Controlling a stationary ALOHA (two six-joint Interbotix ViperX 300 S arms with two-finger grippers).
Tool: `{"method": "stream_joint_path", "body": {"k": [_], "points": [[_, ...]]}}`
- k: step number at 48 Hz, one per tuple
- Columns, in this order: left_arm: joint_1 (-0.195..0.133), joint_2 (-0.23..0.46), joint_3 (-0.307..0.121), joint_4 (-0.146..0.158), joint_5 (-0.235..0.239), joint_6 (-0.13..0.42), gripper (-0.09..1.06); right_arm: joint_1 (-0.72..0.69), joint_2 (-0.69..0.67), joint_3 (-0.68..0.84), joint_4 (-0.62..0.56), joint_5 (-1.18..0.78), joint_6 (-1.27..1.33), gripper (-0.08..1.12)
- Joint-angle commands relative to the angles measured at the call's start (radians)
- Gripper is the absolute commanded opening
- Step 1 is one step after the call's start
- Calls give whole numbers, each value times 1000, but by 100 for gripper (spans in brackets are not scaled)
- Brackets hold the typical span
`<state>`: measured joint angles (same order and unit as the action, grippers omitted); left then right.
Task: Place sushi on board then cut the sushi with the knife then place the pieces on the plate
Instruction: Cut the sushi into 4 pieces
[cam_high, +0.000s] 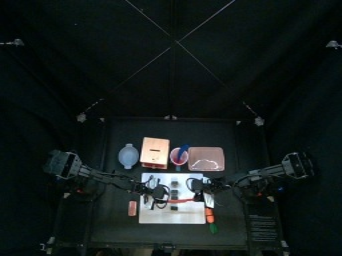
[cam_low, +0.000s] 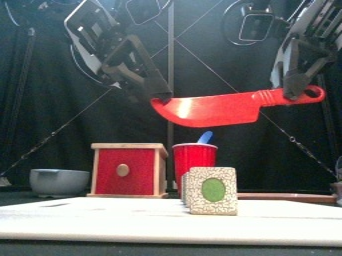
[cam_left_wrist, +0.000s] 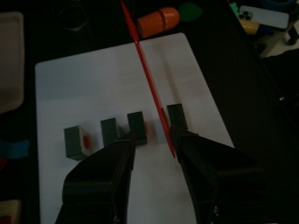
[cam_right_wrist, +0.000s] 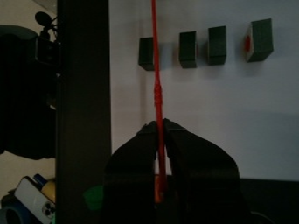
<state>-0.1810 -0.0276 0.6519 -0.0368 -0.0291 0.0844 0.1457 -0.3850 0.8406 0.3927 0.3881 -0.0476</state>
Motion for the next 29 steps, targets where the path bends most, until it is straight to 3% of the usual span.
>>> {"method": "stream_joint_path", "body": {"k": [1,7,19,29], "points": [[9,-40,-5,14,-44,2,77,-2,-87,17,17,12,0,44],[15,-57,12,26,-107,2,77,-2,-175,77,49,15,-3,44],[46,-58,67,14,-222,-5,77,-2,-325,190,77,48,46,44],[51,-46,49,-14,-249,-3,77,-6,-420,252,48,156,172,45]]}}
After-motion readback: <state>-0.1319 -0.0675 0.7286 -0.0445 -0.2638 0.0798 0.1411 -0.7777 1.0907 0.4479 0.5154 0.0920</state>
